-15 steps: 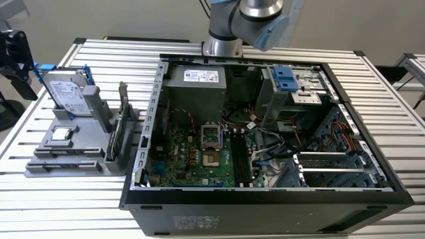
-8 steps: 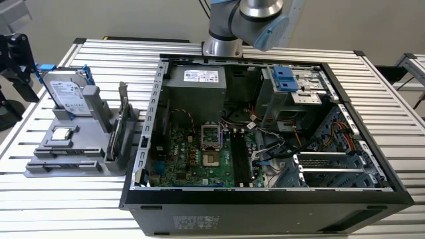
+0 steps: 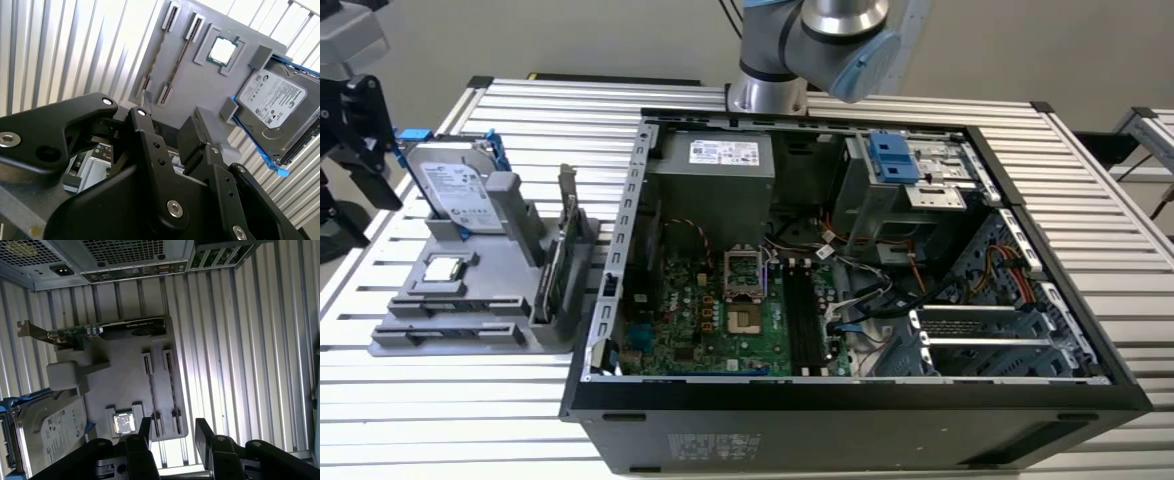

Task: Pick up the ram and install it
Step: 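Pick up the ram and move it above insertion slot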

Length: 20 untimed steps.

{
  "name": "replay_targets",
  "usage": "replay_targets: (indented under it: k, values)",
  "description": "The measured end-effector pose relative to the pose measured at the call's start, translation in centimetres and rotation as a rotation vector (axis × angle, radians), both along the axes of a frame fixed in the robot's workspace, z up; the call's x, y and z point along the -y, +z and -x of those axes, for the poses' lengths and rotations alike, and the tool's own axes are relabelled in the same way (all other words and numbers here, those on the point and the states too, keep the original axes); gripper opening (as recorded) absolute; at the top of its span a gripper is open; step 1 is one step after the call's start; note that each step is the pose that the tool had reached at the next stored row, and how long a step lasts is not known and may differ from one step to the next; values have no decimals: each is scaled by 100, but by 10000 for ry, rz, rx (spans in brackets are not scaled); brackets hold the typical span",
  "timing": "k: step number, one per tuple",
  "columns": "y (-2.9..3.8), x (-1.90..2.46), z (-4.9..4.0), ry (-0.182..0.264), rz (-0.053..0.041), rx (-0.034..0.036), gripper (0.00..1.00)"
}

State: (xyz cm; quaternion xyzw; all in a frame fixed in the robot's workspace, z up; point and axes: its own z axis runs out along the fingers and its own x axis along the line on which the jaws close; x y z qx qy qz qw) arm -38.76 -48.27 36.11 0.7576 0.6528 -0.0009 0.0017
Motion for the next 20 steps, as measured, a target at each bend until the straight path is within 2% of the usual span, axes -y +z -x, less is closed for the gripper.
replay_targets:
  k: [20]
  values:
    - [-144, 0, 0, 0, 0, 0, 100]
